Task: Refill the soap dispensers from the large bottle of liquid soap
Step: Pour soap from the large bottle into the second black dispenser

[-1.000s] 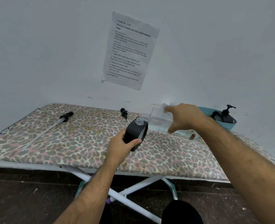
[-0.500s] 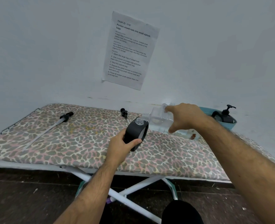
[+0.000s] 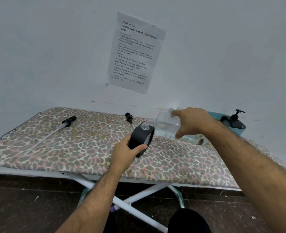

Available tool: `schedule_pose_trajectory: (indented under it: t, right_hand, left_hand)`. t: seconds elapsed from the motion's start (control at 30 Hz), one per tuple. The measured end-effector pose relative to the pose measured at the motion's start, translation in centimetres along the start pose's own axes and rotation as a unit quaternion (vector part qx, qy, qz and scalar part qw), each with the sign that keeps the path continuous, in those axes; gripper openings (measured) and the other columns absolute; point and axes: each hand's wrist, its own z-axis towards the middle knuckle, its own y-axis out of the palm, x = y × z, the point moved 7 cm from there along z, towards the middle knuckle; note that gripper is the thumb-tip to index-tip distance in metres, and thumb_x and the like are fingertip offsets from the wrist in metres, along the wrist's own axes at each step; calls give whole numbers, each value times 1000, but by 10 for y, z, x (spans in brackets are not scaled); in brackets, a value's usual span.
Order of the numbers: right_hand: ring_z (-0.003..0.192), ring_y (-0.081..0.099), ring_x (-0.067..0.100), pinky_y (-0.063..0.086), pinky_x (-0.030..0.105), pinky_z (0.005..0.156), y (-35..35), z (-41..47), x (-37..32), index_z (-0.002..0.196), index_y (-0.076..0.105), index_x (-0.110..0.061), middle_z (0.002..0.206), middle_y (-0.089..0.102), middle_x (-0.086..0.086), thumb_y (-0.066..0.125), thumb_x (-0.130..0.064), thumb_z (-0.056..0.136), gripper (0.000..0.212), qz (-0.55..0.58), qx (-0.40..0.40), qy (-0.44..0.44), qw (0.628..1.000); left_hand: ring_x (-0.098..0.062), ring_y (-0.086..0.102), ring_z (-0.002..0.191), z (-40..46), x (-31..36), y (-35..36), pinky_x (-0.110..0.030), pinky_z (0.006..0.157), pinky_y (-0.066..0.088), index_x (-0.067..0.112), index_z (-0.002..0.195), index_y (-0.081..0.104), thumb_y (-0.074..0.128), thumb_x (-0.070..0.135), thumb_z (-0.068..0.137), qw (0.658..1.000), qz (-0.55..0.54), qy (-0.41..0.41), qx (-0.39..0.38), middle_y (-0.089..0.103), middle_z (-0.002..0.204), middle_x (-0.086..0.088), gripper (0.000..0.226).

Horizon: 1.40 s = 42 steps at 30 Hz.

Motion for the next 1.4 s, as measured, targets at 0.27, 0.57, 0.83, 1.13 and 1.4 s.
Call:
schedule_pose_trajectory:
  t: [0.27,0.57,0.83,1.13,1.4]
  right_hand:
    - [87,50,13,39,28,70,-1,0,0,142,42,-36,92,50,-11,80,-53,71,82,4,-1,0,1000]
    - [88,50,13,40,29,70,0,1,1,141,42,-36,91,50,-11,80,-53,70,82,0,-2,-1,1000]
    - [87,50,13,40,28,69,1,3,2,140,42,-37,88,50,-12,80,-54,69,82,1,1,-2,1000]
    - [86,50,13,39,28,68,2,4,3,141,42,-37,92,50,-11,79,-55,69,83,-3,3,-3,1000]
    - [86,51,13,40,28,67,1,5,2,141,41,-37,89,51,-12,79,-56,69,83,-5,1,-4,1000]
  left_hand:
    - [10,64,91,-1,2,0,-11,71,52,31,126,62,81,38,78,1000,1,0,1,69,104,21,53]
    - [5,65,95,1,0,0,-18,79,54,29,125,62,81,40,77,1000,11,2,3,70,104,19,52]
    - [5,65,96,0,1,0,-19,82,55,29,126,62,81,40,78,1000,9,4,2,69,106,20,53]
    - [6,64,95,-1,2,-1,-13,75,52,28,127,62,81,38,78,1000,7,2,2,68,105,19,53]
    - [8,63,93,0,2,-1,-9,71,50,29,126,61,81,38,78,1000,6,1,0,67,104,21,53]
